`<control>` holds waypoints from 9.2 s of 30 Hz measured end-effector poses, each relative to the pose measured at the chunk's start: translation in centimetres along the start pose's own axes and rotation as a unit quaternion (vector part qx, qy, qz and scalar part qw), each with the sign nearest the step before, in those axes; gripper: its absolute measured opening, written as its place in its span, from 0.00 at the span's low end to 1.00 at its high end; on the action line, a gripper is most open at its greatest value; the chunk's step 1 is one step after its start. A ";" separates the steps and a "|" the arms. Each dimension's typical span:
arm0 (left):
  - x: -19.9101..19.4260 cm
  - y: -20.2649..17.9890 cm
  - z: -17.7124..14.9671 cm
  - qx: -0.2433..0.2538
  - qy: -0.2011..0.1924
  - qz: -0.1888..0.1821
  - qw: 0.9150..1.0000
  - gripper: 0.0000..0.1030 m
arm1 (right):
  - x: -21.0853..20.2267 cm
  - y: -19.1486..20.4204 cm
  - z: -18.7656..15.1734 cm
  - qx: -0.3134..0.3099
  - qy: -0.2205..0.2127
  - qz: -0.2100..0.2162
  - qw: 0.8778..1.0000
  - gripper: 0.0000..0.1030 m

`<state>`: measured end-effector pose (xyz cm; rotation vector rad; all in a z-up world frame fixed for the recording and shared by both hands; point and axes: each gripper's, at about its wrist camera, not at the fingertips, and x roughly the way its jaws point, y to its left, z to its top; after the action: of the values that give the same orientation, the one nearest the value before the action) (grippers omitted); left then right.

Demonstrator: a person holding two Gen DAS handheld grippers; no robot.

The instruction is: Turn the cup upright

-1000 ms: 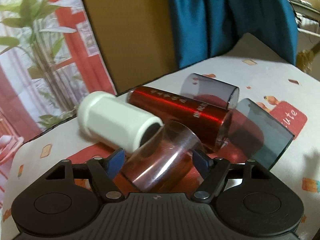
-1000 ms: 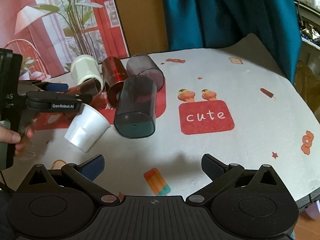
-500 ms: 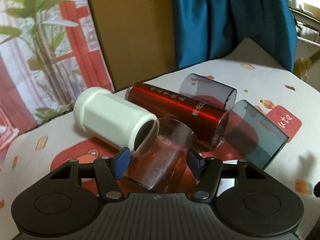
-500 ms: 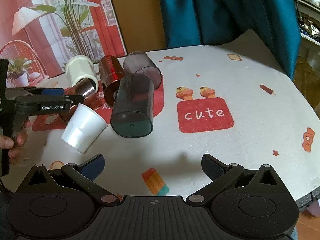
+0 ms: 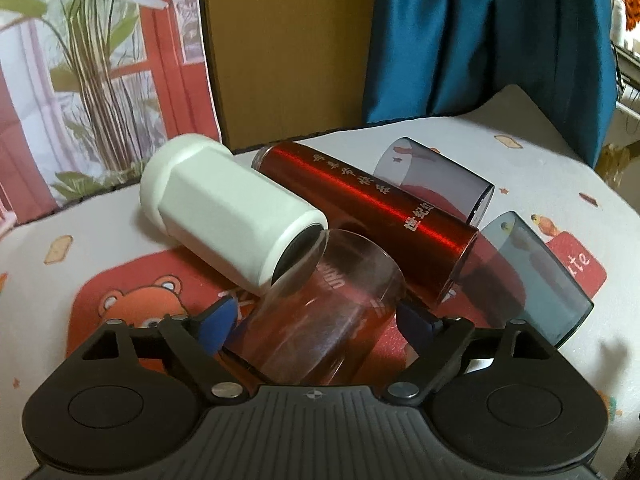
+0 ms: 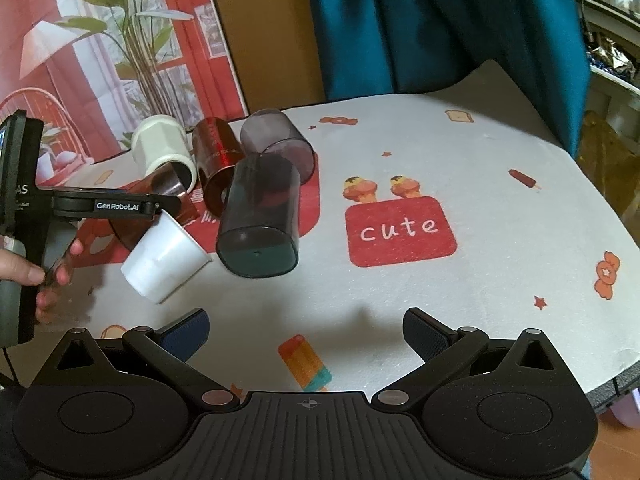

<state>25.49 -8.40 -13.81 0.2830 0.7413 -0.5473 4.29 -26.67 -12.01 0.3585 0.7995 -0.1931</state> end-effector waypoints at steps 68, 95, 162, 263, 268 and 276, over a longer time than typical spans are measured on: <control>-12.0 0.3 -11.7 -0.287 0.048 0.033 0.956 0.69 | 0.9 3.5 -1.9 -0.065 0.022 -0.013 0.998 1.00; -22.8 2.4 -10.1 -0.277 -0.040 0.141 0.950 0.93 | -3.9 7.7 2.7 -0.040 0.026 0.113 0.992 1.00; -22.1 1.7 -12.2 -0.279 -0.010 0.137 0.950 1.00 | -3.7 13.7 1.5 -0.206 0.041 0.103 0.972 1.00; -24.8 -6.1 -10.8 -0.145 0.017 0.167 0.975 1.00 | -9.9 6.2 -3.3 -0.098 -0.017 0.007 0.995 1.00; -24.8 -6.1 -10.8 -0.146 0.017 0.167 0.975 1.00 | -9.9 6.2 -3.3 -0.098 -0.017 0.007 0.995 1.00; -24.9 -6.2 -10.9 -0.143 0.013 0.164 0.976 1.00 | -9.8 6.1 -3.4 -0.097 -0.015 0.007 0.995 1.00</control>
<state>0.78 0.38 -4.41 0.1387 0.7695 -0.1200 -2.85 -19.36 -5.57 0.1774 0.7783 -0.1072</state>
